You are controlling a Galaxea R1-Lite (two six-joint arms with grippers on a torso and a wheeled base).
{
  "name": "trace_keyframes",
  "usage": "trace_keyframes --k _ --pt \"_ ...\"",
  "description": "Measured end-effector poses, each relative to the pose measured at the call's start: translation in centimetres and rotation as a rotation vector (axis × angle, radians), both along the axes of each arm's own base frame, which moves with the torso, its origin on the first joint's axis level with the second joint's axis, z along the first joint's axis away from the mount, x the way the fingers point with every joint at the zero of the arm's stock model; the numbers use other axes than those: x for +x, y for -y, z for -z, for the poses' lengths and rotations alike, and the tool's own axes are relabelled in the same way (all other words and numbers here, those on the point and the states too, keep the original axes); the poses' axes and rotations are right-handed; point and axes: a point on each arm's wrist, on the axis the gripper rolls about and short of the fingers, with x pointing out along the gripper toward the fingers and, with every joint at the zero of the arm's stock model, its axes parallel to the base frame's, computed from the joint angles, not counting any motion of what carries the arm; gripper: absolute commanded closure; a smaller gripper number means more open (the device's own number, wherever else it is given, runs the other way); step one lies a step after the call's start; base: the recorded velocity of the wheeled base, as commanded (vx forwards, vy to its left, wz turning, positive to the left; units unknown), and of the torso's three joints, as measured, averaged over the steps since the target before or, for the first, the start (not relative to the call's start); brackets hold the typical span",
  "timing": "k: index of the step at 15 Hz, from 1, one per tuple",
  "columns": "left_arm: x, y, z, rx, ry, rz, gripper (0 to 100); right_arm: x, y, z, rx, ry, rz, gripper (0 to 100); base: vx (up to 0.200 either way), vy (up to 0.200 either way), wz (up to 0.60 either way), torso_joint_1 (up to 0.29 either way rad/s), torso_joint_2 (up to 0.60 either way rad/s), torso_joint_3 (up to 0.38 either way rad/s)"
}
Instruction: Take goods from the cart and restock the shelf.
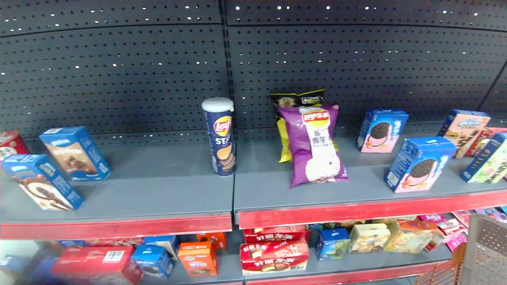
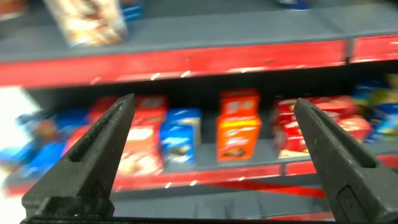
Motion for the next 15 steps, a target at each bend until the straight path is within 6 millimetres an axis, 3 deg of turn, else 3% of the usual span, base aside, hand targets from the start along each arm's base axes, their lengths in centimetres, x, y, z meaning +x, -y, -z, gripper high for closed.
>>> trace_keyframes --k 2,12,15 --pt "0.0 0.0 0.0 0.000 0.000 0.000 0 0.0 0.0 0.1 -0.001 -0.005 -0.002 100 0.000 0.000 0.60 0.002 0.00 0.000" --pt "0.0 0.0 -0.1 0.015 -0.009 0.012 0 -0.7 0.1 1.6 -0.001 -0.010 0.017 100 0.000 0.000 0.00 0.000 0.00 0.000" --pt "-0.1 0.0 -2.6 0.018 0.018 0.052 0 -0.9 0.1 1.6 0.001 0.001 0.025 100 0.000 0.000 0.00 0.000 0.00 0.000"
